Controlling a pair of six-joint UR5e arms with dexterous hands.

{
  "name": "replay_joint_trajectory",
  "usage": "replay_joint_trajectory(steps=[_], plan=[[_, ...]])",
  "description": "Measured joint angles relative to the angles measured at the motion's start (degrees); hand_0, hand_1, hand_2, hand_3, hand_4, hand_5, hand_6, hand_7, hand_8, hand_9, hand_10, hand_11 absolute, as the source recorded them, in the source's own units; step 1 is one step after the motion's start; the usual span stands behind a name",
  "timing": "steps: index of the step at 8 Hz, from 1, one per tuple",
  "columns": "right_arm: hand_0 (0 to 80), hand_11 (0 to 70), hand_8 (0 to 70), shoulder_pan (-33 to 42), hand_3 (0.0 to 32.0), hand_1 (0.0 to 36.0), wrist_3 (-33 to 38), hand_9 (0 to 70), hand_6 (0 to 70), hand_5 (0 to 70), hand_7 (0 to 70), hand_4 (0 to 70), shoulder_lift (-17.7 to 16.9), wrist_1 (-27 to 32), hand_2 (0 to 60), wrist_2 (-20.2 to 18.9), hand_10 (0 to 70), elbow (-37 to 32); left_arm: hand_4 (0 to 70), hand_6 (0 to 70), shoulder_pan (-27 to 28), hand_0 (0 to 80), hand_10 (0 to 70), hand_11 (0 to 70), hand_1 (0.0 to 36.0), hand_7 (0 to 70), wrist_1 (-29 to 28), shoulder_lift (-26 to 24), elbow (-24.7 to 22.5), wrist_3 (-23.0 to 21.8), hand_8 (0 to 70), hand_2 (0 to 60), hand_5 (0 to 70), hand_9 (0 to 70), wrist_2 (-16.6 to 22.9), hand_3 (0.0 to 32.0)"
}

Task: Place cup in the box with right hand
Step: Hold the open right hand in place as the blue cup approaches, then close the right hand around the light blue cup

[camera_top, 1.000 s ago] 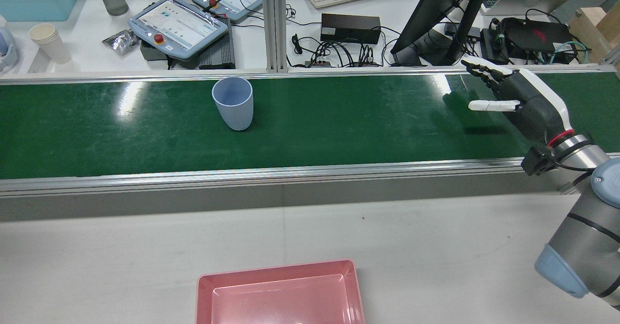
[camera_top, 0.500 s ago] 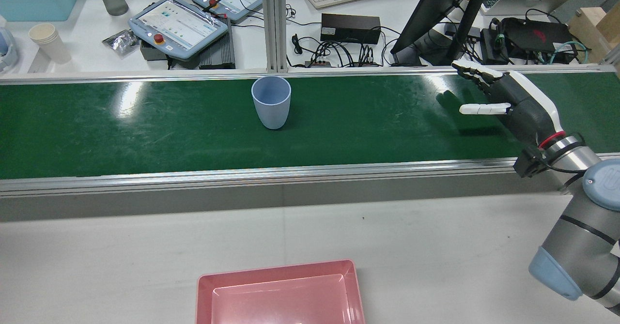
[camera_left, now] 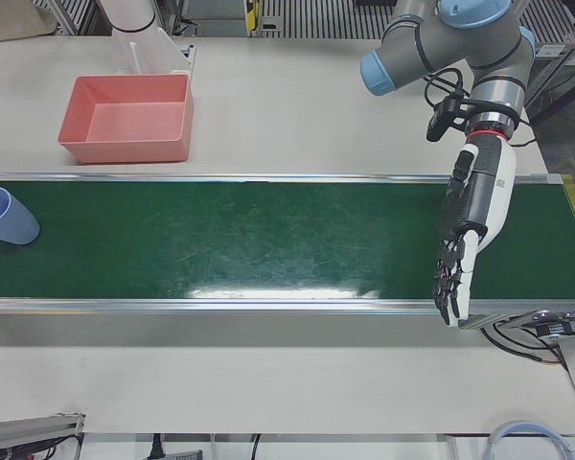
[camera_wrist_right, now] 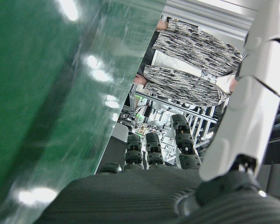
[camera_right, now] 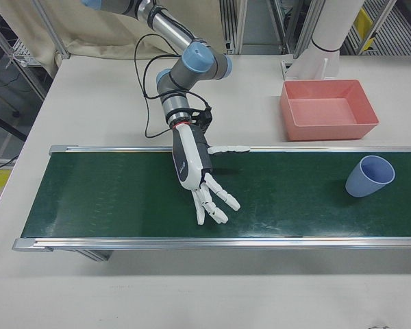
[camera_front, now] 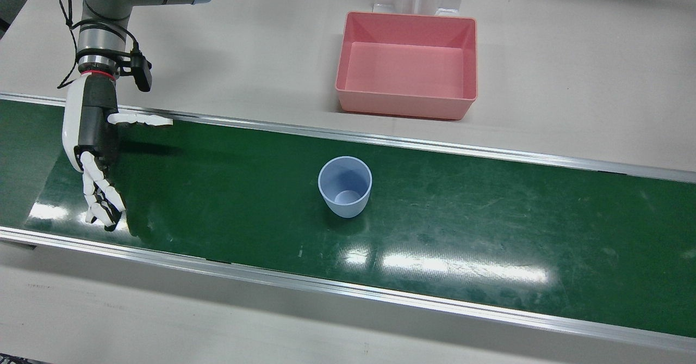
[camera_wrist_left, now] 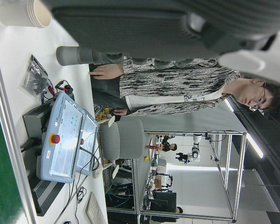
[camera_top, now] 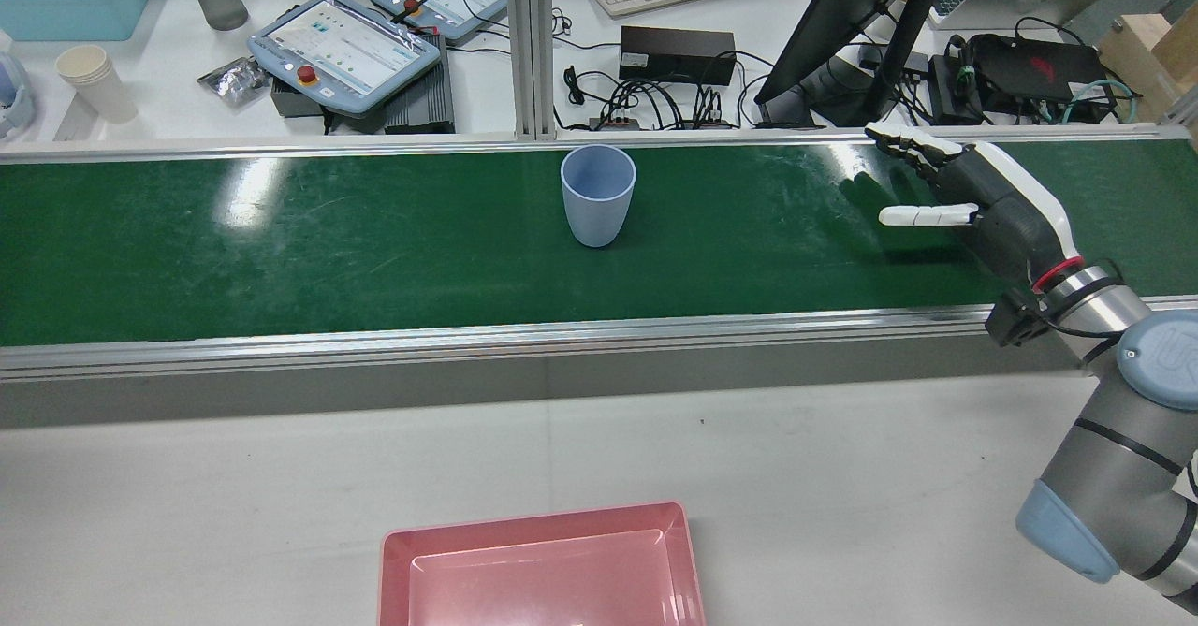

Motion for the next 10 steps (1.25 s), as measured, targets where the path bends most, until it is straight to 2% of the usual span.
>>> replay_joint_trajectory(steps=[10], plan=[[47.1,1.7,10.9,-1.0,0.0,15.1,-1.7,15.3,6.2,5.7,24.3,0.0,0.9,0.0,9.5,0.1,0.2,-0.5,0.0,0.0,0.0,0.0,0.0,0.0,0.0,0.0,0.0,0.0,0.0,0.0,0.0,0.0,0.0,0.0,0.0,0.0]])
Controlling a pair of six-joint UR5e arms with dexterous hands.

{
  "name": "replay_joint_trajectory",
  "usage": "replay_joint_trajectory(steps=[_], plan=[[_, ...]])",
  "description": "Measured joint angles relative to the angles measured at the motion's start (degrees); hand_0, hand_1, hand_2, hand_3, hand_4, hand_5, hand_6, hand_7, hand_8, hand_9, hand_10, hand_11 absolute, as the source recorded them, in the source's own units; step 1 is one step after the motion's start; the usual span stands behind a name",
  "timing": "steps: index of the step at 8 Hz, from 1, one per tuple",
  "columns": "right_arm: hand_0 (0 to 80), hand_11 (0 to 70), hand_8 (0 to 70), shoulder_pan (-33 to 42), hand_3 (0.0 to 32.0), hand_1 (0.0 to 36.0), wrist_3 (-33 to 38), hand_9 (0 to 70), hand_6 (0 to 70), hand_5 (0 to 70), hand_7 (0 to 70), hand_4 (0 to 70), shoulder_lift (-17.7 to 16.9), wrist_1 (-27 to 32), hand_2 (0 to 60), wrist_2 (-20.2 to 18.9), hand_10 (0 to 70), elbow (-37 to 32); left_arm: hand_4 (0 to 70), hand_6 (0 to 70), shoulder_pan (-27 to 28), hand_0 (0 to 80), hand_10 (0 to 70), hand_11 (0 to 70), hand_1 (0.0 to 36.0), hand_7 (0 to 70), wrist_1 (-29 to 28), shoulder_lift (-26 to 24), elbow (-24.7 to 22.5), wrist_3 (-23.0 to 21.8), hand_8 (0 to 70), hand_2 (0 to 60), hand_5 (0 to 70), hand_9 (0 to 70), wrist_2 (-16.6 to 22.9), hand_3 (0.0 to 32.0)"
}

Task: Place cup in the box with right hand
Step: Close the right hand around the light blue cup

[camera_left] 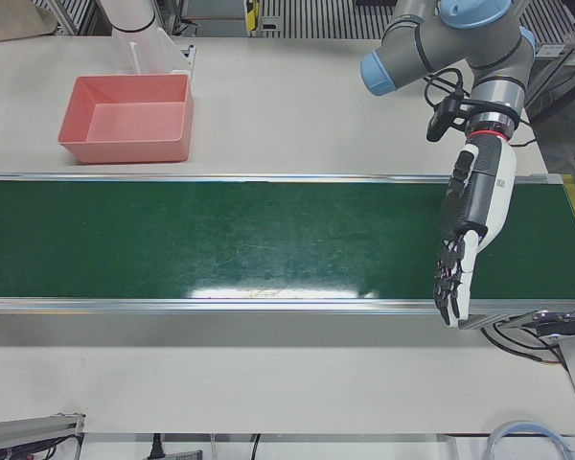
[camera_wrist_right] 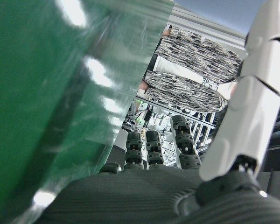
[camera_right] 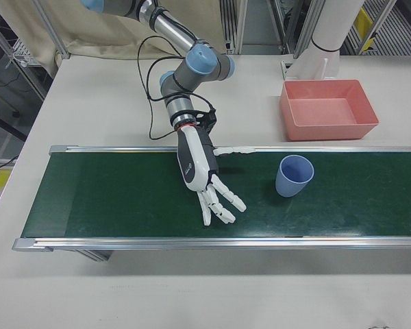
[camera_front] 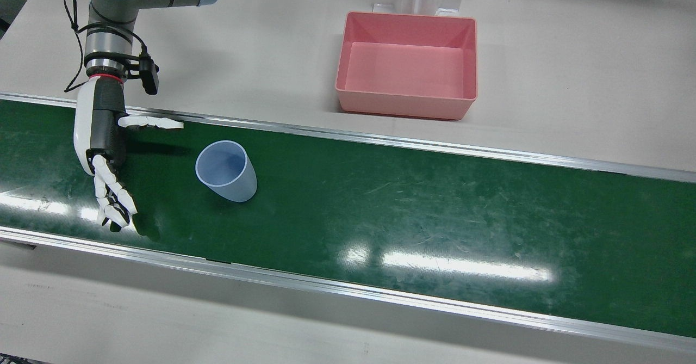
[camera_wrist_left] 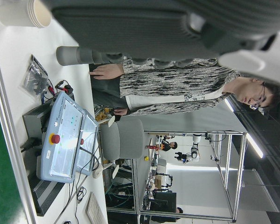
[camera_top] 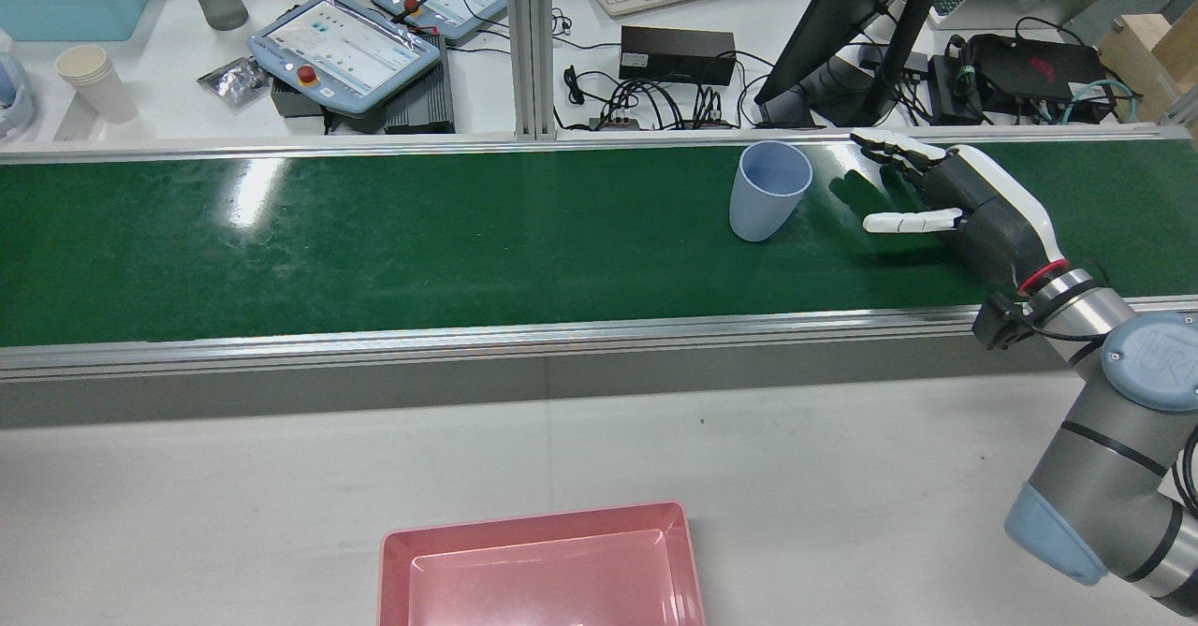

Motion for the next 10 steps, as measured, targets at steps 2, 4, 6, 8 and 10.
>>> replay_joint_trajectory(steps=[2,4,6,8,10], plan=[[46.8,1.5,10.8,-0.1,0.0,14.8,-0.1,14.9,6.1,5.7,23.3,0.0,0.1,0.0,9.8,0.5,0.1,-0.5,0.0,0.0,0.0,0.0,0.0,0.0,0.0,0.0,0.0,0.0,0.0,0.0,0.0,0.0,0.0,0.0,0.0,0.0],[46.7,2.0,11.6,-0.8,0.0,14.6,-0.1,16.1,6.6,5.6,25.3,0.0,0.2,0.0,10.0,1.3,0.5,-0.8,0.0,0.0,0.0,0.0,0.0,0.0,0.0,0.0,0.0,0.0,0.0,0.0,0.0,0.0,0.0,0.0,0.0,0.0],[47.0,4.0,15.7,-1.1,0.0,14.9,-0.3,24.3,10.9,5.9,43.5,4.1,0.6,0.0,12.0,2.0,1.9,-0.8,0.0,0.0,0.0,0.0,0.0,0.0,0.0,0.0,0.1,0.0,0.0,0.0,0.0,0.0,0.0,0.0,0.0,0.0],[36.3,47.8,56.5,-1.1,0.0,28.7,-0.4,70.0,38.5,9.2,70.0,70.0,0.7,-0.6,60.0,4.7,34.0,-0.6,0.0,0.0,0.0,0.0,0.0,0.0,0.0,0.0,0.0,0.0,0.0,0.0,0.0,0.0,0.0,0.0,0.0,0.0],[32.7,51.4,60.2,-0.8,0.0,30.8,-0.4,70.0,39.5,9.5,70.0,70.0,0.7,-2.2,60.0,6.9,36.9,-0.3,0.0,0.0,0.0,0.0,0.0,0.0,0.0,0.0,0.1,0.0,0.0,0.0,0.0,0.0,0.0,0.0,0.0,0.0]])
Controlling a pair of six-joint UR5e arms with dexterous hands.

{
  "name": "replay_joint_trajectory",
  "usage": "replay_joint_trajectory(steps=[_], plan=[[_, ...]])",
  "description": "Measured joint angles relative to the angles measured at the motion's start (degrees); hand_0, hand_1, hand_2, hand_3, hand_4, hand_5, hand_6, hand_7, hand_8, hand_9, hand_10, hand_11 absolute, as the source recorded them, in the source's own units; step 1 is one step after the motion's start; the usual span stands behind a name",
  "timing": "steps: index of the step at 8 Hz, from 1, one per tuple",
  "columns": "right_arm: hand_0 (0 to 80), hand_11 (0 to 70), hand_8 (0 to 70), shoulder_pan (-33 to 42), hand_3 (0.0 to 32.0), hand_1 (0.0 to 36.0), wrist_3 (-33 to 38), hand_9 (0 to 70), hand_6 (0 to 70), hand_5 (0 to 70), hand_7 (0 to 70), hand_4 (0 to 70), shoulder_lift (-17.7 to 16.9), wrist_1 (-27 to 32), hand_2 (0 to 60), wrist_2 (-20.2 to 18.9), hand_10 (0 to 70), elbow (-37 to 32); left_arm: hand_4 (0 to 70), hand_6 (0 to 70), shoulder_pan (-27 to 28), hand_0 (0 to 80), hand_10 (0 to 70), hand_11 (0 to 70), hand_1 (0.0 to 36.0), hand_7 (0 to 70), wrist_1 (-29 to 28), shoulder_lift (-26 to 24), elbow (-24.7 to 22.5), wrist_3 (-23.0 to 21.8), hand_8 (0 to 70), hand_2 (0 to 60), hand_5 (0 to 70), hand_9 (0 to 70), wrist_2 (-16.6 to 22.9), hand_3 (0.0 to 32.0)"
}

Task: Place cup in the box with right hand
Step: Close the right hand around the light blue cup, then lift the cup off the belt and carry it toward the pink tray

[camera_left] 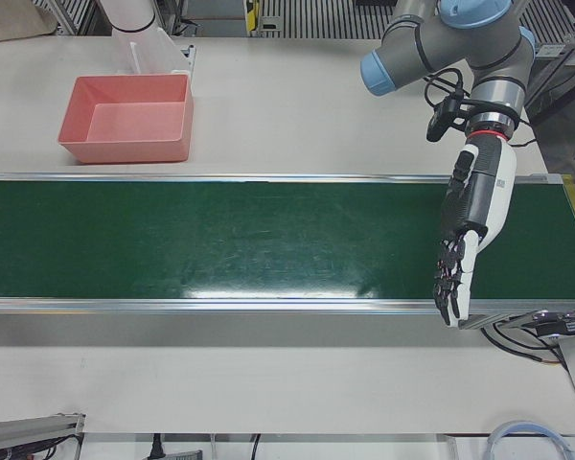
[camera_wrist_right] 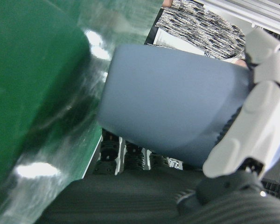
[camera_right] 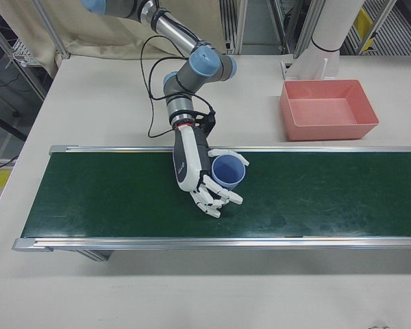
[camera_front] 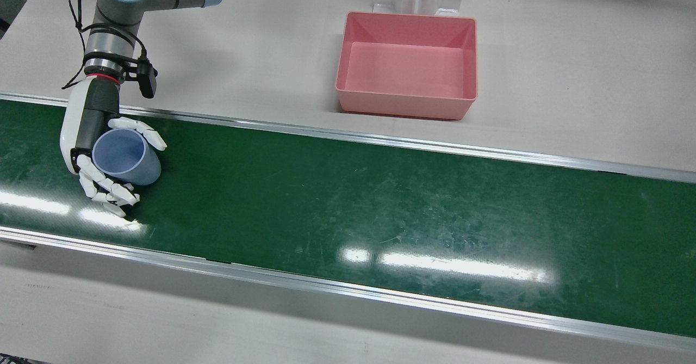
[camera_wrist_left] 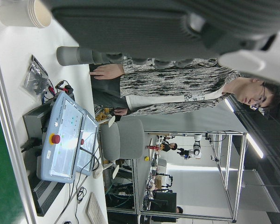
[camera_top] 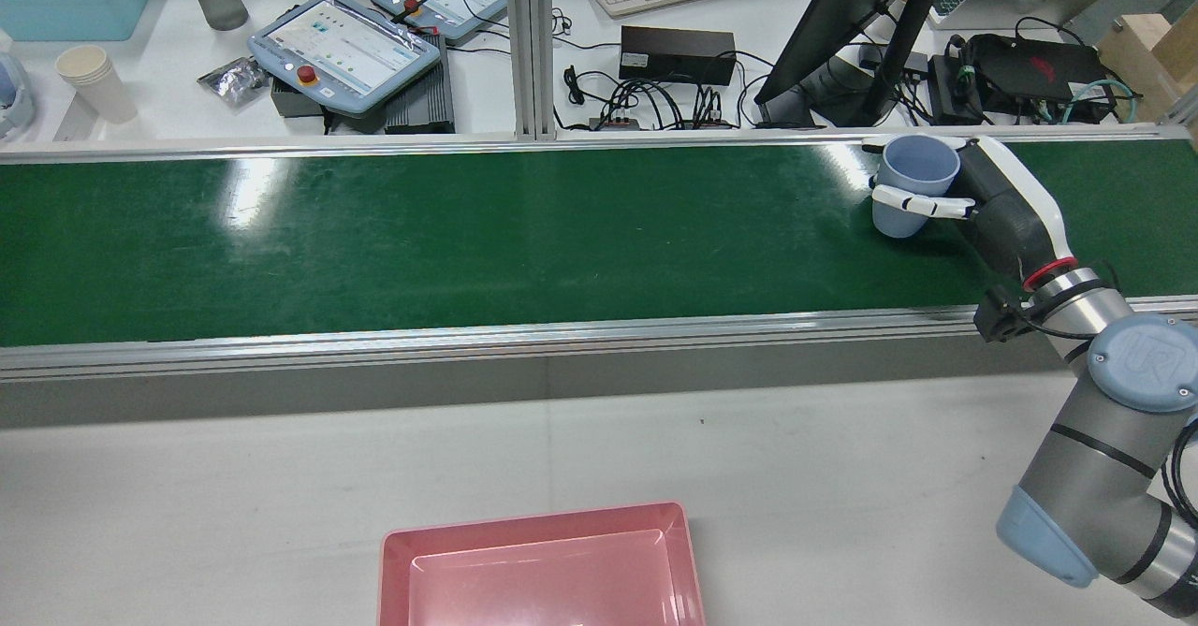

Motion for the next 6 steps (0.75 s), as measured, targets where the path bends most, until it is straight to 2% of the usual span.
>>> replay_joint_trajectory(steps=[1,3,5,6], plan=[[38.1,48.7,58.6,0.2,0.0,30.2,0.1,70.0,39.0,9.2,70.0,70.0,-0.1,-0.6,60.0,0.4,34.8,0.3,0.0,0.0,0.0,0.0,0.0,0.0,0.0,0.0,0.0,0.0,0.0,0.0,0.0,0.0,0.0,0.0,0.0,0.0],[39.8,46.8,56.8,1.3,0.0,26.3,0.4,70.0,38.4,8.8,70.0,70.0,-1.0,-0.9,60.0,0.5,33.3,2.5,0.0,0.0,0.0,0.0,0.0,0.0,0.0,0.0,0.0,0.0,-0.1,0.0,0.0,0.0,0.0,0.0,0.0,0.0],[42.1,45.5,56.3,1.2,0.0,23.4,-1.3,70.0,38.1,8.2,70.0,70.0,-2.2,-1.1,60.0,0.4,32.4,11.1,0.0,0.0,0.0,0.0,0.0,0.0,0.0,0.0,0.0,0.0,-0.1,0.0,0.0,0.0,0.0,0.0,0.0,0.0],[42.2,46.0,56.4,-1.0,0.0,21.8,-4.6,70.0,38.2,7.9,70.0,70.0,-2.3,-1.2,60.0,0.4,32.8,16.2,0.0,0.0,0.0,0.0,0.0,0.0,0.0,0.0,0.0,0.0,0.0,0.0,0.0,0.0,0.0,0.0,0.0,0.0]])
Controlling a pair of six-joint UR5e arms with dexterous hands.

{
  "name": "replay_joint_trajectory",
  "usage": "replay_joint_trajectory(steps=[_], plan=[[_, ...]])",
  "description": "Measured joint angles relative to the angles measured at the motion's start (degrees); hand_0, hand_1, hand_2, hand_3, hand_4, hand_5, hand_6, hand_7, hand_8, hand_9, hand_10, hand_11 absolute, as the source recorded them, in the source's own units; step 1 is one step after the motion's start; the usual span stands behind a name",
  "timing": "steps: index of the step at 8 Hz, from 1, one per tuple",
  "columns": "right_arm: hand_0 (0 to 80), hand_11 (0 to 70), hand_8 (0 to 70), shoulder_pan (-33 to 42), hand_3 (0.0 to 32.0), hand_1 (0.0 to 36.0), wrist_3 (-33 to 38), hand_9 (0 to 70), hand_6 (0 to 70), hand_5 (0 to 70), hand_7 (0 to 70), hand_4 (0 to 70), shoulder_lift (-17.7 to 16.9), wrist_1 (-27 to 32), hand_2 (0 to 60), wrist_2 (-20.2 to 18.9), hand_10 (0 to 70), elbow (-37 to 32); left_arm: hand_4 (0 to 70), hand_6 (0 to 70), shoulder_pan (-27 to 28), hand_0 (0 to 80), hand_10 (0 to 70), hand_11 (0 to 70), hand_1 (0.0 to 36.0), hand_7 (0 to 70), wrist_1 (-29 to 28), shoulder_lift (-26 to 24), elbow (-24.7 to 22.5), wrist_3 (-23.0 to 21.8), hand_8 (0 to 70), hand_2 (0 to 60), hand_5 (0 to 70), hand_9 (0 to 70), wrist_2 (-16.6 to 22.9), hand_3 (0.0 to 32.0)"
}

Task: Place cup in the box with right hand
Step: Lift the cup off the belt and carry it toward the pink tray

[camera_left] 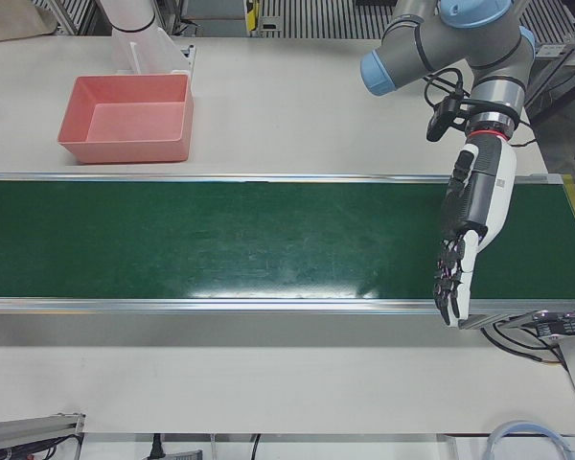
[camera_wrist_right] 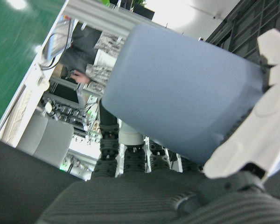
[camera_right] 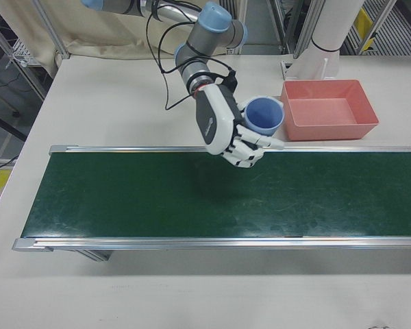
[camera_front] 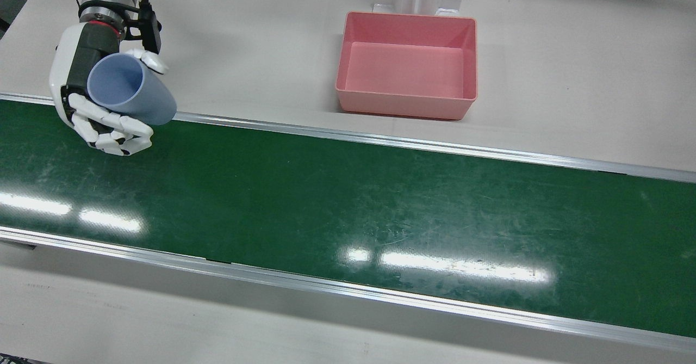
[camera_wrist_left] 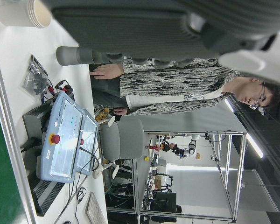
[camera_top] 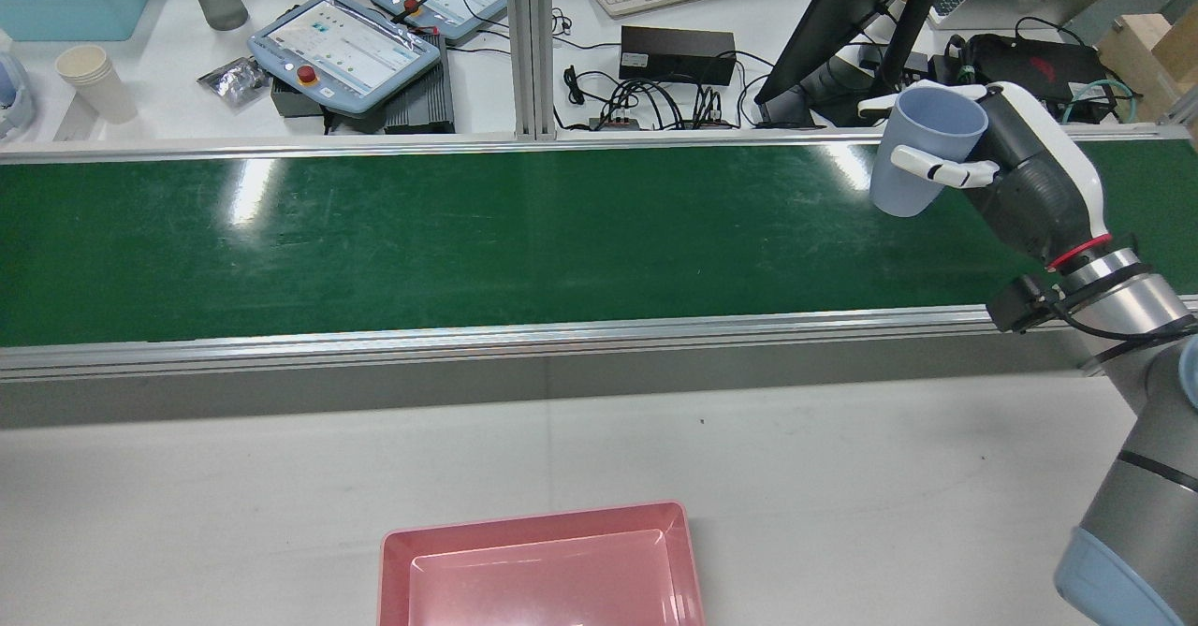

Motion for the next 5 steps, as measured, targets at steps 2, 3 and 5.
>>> replay_joint_trajectory(steps=[2,3,5], plan=[[41.9,46.5,56.2,-10.2,0.0,20.1,-8.6,70.0,38.1,7.7,70.0,70.0,1.4,0.0,60.0,1.4,33.3,8.0,0.0,0.0,0.0,0.0,0.0,0.0,0.0,0.0,0.0,0.0,0.0,0.0,0.0,0.0,0.0,0.0,0.0,0.0],[42.0,46.2,55.8,-17.1,0.0,19.5,-12.6,70.0,38.0,7.7,70.0,70.0,2.7,0.1,60.0,3.0,33.1,9.6,0.0,0.0,0.0,0.0,0.0,0.0,0.0,0.0,0.0,0.0,0.0,0.0,0.0,0.0,0.0,0.0,0.0,0.0],[41.4,46.2,54.8,-30.4,0.0,17.6,-20.3,70.0,37.4,7.6,70.0,70.0,5.4,0.5,60.0,7.4,33.0,10.1,0.0,0.0,0.0,0.0,0.0,0.0,0.0,0.0,0.0,0.0,0.0,0.0,0.0,0.0,0.0,0.0,0.0,0.0]])
